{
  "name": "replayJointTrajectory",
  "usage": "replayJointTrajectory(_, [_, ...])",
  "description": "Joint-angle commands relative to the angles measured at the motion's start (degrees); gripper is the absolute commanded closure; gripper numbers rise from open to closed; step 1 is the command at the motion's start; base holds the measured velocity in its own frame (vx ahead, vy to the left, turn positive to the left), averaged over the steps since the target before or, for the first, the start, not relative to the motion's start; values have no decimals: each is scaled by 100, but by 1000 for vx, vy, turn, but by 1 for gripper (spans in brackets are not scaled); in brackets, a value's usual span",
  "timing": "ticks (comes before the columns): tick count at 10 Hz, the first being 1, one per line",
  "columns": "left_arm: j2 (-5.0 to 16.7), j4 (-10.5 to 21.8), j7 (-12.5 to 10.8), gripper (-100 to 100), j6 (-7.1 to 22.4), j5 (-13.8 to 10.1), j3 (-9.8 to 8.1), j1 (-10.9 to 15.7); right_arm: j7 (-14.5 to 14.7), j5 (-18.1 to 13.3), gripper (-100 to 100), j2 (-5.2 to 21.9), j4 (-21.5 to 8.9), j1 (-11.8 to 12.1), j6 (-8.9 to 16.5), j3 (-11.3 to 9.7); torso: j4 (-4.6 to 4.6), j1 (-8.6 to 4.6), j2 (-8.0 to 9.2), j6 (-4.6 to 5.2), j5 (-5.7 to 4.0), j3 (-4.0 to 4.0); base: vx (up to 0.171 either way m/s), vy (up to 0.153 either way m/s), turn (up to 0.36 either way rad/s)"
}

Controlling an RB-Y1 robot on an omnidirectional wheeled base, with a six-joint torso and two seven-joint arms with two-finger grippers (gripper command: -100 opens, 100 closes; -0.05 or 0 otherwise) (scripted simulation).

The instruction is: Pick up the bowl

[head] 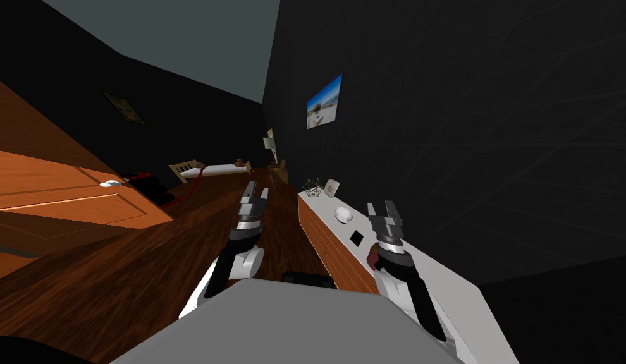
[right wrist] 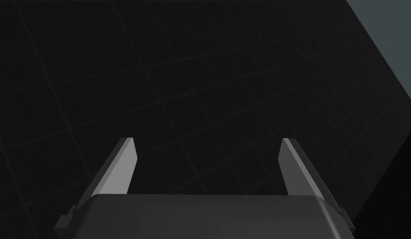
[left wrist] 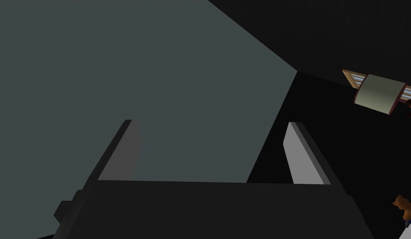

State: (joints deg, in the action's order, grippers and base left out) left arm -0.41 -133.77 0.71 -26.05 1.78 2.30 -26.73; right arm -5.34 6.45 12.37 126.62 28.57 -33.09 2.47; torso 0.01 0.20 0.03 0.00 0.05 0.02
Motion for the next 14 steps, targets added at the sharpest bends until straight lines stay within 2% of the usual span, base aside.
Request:
replayJointTrajectory(1, [0, 0, 0, 0, 0, 0, 0, 0, 123, -38, -100, 286, -145, -7, -57, -25, 0, 0, 0, 0, 0, 0, 2, 47, 4])
replayJointTrajectory(2, [0, 0, 0, 0, 0, 0, 0, 0, 248, -75, -100, 459, -277, -22, -83, -48, -1, -3, -3, 0, -1, -2, 10, 71, 3])
replayJointTrajectory(3, [0, 0, 0, 0, 0, 0, 0, 0, 248, -75, -100, 535, -277, -22, -83, -48, -1, 4, -6, -1, 0, -4, 3, 58, -1])
replayJointTrajectory(4, [0, 0, 0, 0, 0, 0, 0, 0, 390, -119, -100, 751, -419, -33, -98, -80, -1, 1, -5, 0, 0, -3, 5, 60, 7])
replayJointTrajectory(5, [0, 0, 0, 0, 0, 0, 0, 0, 390, -119, -100, 786, -419, -33, -98, -80, -1, 2, -5, 0, 0, -3, 10, 47, 2])
replayJointTrajectory(6, [0, 0, 0, 0, 0, 0, 0, 0, 548, -170, -100, 1015, -567, -38, -104, -123, -2, -3, -7, 0, -1, -4, 14, 58, 12])
replayJointTrajectory(7, [0, 0, 0, 0, 0, 0, 0, 0, 548, -170, -100, 1046, -567, -38, -104, -123, -2, 0, -8, 0, -1, -5, 20, 47, 2])
replayJointTrajectory(9, [0, 0, 0, 0, 0, 0, 0, 0, 905, -294, -100, 1450, -887, -30, -82, -249, -3, -5, -15, 0, -1, -9, 49, 59, 20])
replayJointTrajectory(10, [0, 0, 0, 0, 0, 0, 0, -1, 916, -294, -100, 1599, -887, -30, -82, -249, -5, 3, -24, -1, 0, -14, 54, 61, 5])
replayJointTrajectory(11, [0, 0, 0, 0, 0, 0, 0, -1, 1124, -368, -100, 1785, -1059, -17, -55, -331, -6, 1, -24, 0, 0, -14, 68, 73, 22])
replayJointTrajectory(12, [0, 0, 0, 0, 0, 0, 0, -1, 1124, -368, -100, 1890, -1059, -17, -55, -331, -7, 5, -30, -1, 0, -17, 61, 50, 10])
replayJointTrajectory(13, [0, 0, 0, 0, 0, 0, 0, -1, 1346, -449, -100, 2096, -1240, 1, -16, -425, -7, -2, -27, 0, 0, -16, 68, 34, 28])
replayJointTrajectory(14, [0, 0, 0, 0, 0, 0, 0, -1, 1346, -449, -100, 2187, -1240, 1, -16, -425, -7, -8, -29, 0, -2, -17, 55, 24, 11])
